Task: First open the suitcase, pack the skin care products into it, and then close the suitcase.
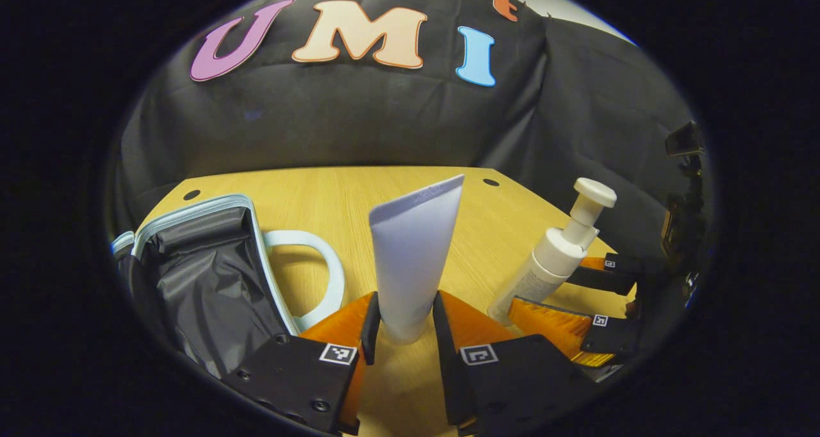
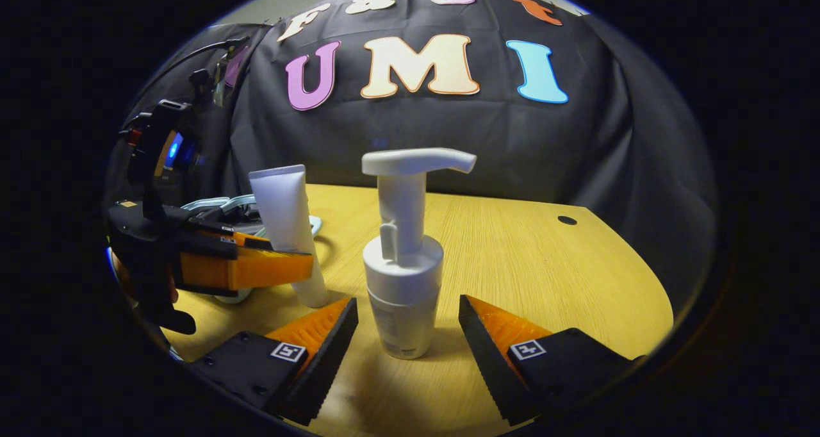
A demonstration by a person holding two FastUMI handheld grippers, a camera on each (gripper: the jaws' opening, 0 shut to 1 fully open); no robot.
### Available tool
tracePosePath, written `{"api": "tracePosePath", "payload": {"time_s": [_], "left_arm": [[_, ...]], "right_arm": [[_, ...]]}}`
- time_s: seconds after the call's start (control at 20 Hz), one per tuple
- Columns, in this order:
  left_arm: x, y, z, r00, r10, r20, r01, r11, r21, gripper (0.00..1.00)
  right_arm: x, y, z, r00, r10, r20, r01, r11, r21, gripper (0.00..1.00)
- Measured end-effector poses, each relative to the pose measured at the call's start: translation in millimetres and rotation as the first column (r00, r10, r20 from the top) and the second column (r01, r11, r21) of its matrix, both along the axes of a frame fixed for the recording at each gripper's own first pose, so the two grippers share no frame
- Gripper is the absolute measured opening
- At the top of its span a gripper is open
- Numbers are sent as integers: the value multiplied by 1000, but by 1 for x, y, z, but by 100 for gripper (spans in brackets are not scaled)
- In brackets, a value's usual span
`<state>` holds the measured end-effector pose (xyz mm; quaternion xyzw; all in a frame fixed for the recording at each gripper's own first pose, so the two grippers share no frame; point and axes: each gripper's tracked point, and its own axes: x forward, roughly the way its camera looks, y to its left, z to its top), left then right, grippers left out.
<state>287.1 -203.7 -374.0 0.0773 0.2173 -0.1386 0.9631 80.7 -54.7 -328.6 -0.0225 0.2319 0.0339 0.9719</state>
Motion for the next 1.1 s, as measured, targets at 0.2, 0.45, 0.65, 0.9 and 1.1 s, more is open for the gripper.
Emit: {"api": "tracePosePath", "payload": {"time_s": [0.2,0.45,0.65,0.9,1.1], "left_arm": [[-2,-2,18,1000,-7,26,8,999,-45,41],[-9,-13,64,996,-31,79,40,993,-109,41],[-25,8,102,997,-12,70,23,987,-162,42],[-51,92,127,993,117,-1,-116,987,-111,40],[-78,145,97,960,211,-183,-230,969,-89,40]], "right_arm": [[3,-5,0,1000,-10,1,10,1000,-6,98],[5,-6,-1,1000,-26,-3,26,1000,14,82],[6,-4,1,999,-42,-13,42,999,11,63],[1,20,40,1000,-1,-12,1,1000,17,60],[-12,65,68,998,41,-50,-38,997,72,62]]}}
